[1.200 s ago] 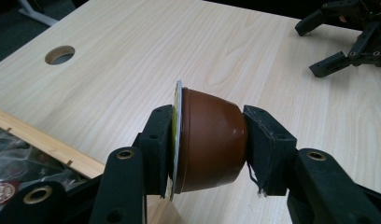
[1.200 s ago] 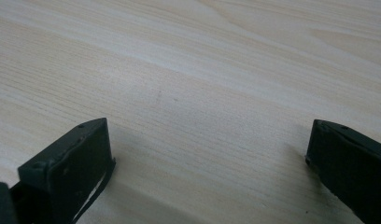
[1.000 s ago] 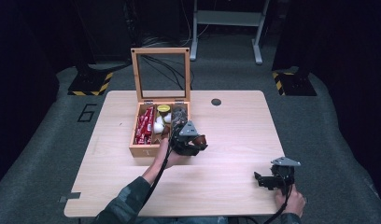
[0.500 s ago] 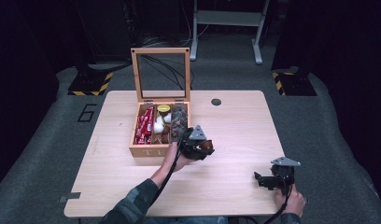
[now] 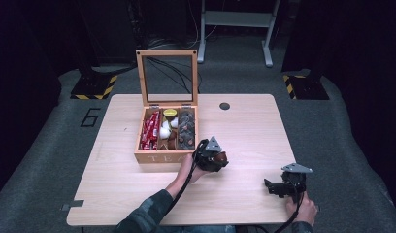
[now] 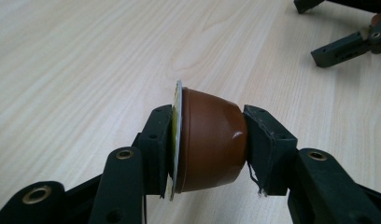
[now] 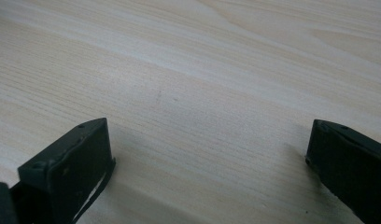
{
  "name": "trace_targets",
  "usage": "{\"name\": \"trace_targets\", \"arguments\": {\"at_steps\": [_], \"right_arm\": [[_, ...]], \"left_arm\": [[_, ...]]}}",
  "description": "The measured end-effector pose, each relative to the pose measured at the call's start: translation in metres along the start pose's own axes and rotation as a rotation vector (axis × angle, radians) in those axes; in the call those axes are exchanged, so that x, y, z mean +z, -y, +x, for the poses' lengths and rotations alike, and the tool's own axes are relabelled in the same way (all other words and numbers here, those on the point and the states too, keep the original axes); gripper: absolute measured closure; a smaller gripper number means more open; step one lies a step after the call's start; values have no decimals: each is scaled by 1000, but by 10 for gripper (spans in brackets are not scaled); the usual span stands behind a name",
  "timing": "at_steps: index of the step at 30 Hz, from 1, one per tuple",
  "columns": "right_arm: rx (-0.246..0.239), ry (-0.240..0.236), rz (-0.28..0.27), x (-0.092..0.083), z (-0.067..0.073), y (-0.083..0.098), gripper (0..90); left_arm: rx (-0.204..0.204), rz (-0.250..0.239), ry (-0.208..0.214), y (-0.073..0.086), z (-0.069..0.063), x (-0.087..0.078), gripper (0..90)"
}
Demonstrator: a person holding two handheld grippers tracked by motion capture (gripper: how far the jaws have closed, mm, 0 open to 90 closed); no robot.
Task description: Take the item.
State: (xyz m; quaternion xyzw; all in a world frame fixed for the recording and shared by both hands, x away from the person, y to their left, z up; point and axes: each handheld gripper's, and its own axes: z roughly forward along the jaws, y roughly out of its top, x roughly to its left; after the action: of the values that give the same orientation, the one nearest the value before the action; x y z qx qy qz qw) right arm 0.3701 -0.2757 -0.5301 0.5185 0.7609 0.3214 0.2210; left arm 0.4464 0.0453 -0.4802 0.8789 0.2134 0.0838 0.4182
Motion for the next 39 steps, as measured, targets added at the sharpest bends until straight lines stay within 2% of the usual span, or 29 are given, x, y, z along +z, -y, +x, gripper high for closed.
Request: {"name": "trace_targets", "arguments": {"at_steps": [7, 15, 19, 21, 26, 29, 30, 35, 39], "right_arm": [[0, 0, 0, 0, 0, 0, 0], [0, 0, -3, 0, 0, 0, 0], [0, 1, -3, 0, 0, 0, 0], [0, 1, -6, 0, 0, 0, 0], [0, 0, 1, 0, 0, 0, 0], [0, 1, -1, 0, 0, 0, 0], [0, 2, -5, 0, 0, 0, 0], [0, 1, -5, 0, 0, 0, 0], [-1, 0, -2, 0, 0, 0, 0]], "left_arm": [[-13, 28, 1, 5, -2, 13, 541], [-8, 65, 2, 7, -3, 21, 537], [-15, 73, 5, 11, -1, 25, 531], [-35, 75, 12, 13, 0, 26, 523], [-42, 61, 17, 12, 0, 25, 489], [-22, 66, 7, 10, -3, 22, 445], [-26, 59, 5, 10, -4, 22, 424], [-11, 58, -3, 6, -7, 11, 291], [8, 30, -8, 1, -15, -7, 207]]}}
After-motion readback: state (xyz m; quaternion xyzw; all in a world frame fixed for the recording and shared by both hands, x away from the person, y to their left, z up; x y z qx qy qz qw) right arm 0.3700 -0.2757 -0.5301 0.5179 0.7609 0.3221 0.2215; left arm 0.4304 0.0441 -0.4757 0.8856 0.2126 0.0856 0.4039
